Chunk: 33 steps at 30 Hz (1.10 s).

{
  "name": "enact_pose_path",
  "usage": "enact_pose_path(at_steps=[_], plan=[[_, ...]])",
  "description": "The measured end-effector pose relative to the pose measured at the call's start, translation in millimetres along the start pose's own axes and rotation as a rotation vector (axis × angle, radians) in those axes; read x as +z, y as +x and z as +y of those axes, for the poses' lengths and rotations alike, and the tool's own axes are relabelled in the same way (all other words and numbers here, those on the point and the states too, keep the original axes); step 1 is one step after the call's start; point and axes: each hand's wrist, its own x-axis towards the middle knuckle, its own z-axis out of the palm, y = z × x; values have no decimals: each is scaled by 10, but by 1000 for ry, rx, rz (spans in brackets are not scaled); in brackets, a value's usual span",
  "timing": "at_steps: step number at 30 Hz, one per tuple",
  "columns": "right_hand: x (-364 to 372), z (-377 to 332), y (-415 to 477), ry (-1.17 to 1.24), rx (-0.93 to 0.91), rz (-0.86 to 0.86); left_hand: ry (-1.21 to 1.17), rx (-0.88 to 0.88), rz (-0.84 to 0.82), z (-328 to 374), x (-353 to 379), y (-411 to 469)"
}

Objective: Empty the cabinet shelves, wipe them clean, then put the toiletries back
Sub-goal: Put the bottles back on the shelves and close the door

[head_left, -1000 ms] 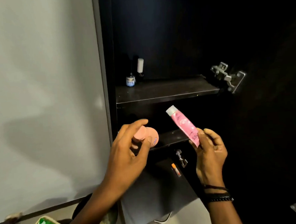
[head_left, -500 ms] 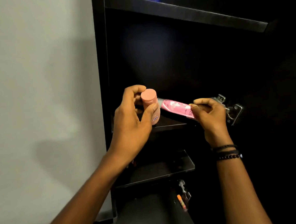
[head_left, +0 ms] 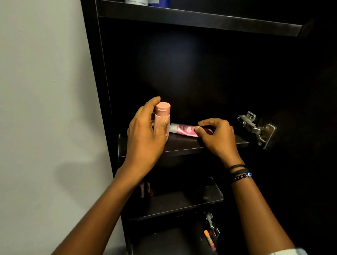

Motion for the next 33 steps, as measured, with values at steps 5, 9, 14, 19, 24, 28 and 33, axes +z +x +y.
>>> enact_pose_path(at_steps=[5, 9, 14, 19, 24, 28, 33], plan=[[56, 7, -138, 10, -95, 19, 41, -30, -10, -85, 15, -95], [98, -47, -252, 58, -137, 26, -29, -43, 12, -45, -13, -168], [115, -261, -628, 281, -222, 156, -176, -26, -70, 71, -52, -381], [146, -211, -1046, 516, -177, -145, -207, -52, -196, -5, -67, -647], [104, -97, -1165, 616, -129, -344, -260, -148, -281, -155, -39, -858], [101, -144, -1148, 618, -65, -402, -296, -125, -294, -154, -56, -844], [129, -95, -1037, 522, -42, -433, -142, -36, -207, -254, -132, -793]])
